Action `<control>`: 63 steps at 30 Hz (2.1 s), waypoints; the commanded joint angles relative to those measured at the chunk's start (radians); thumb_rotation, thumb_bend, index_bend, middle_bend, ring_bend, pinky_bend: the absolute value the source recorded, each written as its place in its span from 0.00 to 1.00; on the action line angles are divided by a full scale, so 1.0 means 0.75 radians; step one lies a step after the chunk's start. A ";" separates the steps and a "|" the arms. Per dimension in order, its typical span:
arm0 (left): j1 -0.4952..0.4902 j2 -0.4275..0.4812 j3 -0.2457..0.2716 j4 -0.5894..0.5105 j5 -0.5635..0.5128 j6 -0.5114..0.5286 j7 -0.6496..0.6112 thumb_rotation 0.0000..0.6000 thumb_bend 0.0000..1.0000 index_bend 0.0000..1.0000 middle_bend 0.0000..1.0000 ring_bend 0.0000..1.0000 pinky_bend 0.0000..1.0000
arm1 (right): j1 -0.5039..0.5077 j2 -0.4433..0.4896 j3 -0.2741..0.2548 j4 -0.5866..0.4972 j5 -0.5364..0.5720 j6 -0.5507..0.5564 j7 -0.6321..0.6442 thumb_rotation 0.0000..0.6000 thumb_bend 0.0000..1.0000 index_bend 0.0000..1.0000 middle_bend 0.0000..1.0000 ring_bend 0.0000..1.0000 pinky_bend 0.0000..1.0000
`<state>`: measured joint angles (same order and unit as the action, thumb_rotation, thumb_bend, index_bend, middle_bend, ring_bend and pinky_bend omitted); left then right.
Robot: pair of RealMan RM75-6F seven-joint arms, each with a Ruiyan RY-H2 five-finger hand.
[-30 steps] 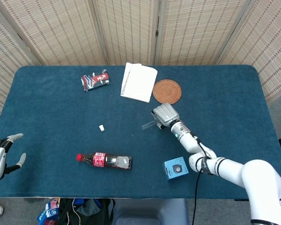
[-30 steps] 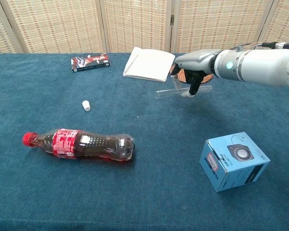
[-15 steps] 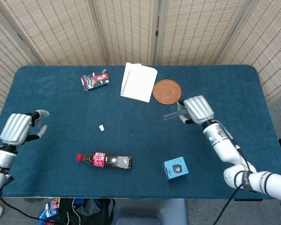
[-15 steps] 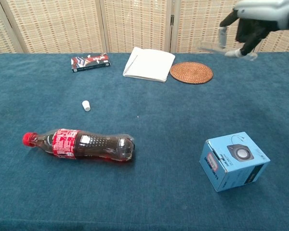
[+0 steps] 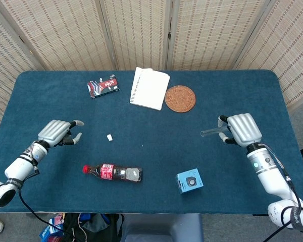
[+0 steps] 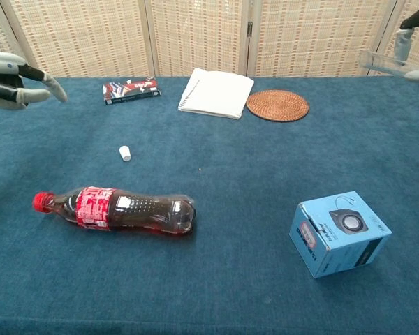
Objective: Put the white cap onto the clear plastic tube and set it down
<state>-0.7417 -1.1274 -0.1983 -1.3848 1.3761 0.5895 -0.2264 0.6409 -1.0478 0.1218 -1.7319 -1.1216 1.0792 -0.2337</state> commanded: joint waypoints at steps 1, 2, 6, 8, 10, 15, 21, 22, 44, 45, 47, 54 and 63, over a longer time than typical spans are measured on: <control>-0.126 -0.044 0.010 0.044 -0.106 -0.193 -0.063 0.18 0.53 0.19 0.96 0.96 0.99 | -0.011 0.007 -0.001 -0.007 -0.003 0.001 -0.004 1.00 0.61 0.85 1.00 1.00 1.00; -0.141 -0.055 0.011 0.057 -0.119 -0.215 -0.063 0.17 0.53 0.18 0.96 0.96 0.99 | -0.014 0.008 0.000 -0.008 -0.005 0.001 -0.004 1.00 0.61 0.85 1.00 1.00 1.00; -0.199 -0.119 0.020 0.121 -0.184 -0.288 -0.046 0.14 0.53 0.17 0.97 0.97 1.00 | -0.026 -0.001 -0.002 0.000 -0.017 -0.006 -0.002 1.00 0.61 0.85 1.00 1.00 1.00; -0.220 -0.154 0.027 0.154 -0.215 -0.300 -0.027 0.13 0.53 0.17 0.97 0.97 1.00 | -0.032 -0.009 -0.006 0.009 -0.021 -0.014 0.000 1.00 0.61 0.85 1.00 1.00 1.00; -0.240 -0.179 0.033 0.181 -0.245 -0.315 -0.009 0.14 0.53 0.17 0.97 0.97 1.00 | -0.036 -0.017 -0.007 0.018 -0.023 -0.019 0.002 1.00 0.61 0.85 1.00 1.00 1.00; -0.292 -0.228 0.053 0.232 -0.332 -0.362 0.030 0.13 0.53 0.17 0.97 0.97 1.00 | -0.049 -0.030 -0.002 0.044 -0.034 -0.025 0.023 1.00 0.61 0.85 1.00 1.00 1.00; -0.335 -0.275 0.087 0.273 -0.404 -0.388 0.071 0.14 0.53 0.17 0.97 0.97 1.00 | -0.061 -0.037 0.003 0.067 -0.049 -0.035 0.047 1.00 0.61 0.85 1.00 1.00 1.00; -0.340 -0.281 0.093 0.277 -0.415 -0.391 0.076 0.14 0.53 0.17 0.97 0.97 1.00 | -0.063 -0.039 0.003 0.070 -0.051 -0.037 0.050 1.00 0.61 0.85 1.00 1.00 1.00; -0.432 -0.301 0.188 0.218 -0.568 -0.354 0.193 0.13 0.53 0.20 0.97 0.96 1.00 | -0.106 -0.034 0.015 0.076 -0.066 -0.043 0.065 1.00 0.61 0.85 1.00 1.00 1.00; -0.434 -0.293 0.193 0.202 -0.571 -0.346 0.201 0.13 0.53 0.20 0.97 0.96 1.00 | -0.108 -0.034 0.015 0.077 -0.068 -0.042 0.066 1.00 0.61 0.85 1.00 1.00 1.00; -0.437 -0.274 0.201 0.168 -0.574 -0.334 0.214 0.13 0.53 0.20 0.97 0.96 1.00 | -0.111 -0.036 0.017 0.078 -0.070 -0.043 0.070 1.00 0.61 0.85 1.00 1.00 1.00; -0.437 -0.192 0.223 0.023 -0.563 -0.281 0.260 0.13 0.53 0.21 0.97 0.96 1.00 | -0.118 -0.044 0.023 0.082 -0.083 -0.040 0.082 1.00 0.61 0.85 1.00 1.00 1.00; -0.434 -0.129 0.247 -0.112 -0.567 -0.195 0.331 0.13 0.53 0.22 0.96 0.96 1.00 | -0.132 -0.039 0.027 0.069 -0.104 -0.028 0.088 1.00 0.61 0.85 1.00 1.00 1.00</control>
<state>-1.0676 -1.2305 -0.0143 -1.4593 0.9553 0.4321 0.0162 0.5430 -1.0779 0.1414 -1.6790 -1.1986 1.0569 -0.1682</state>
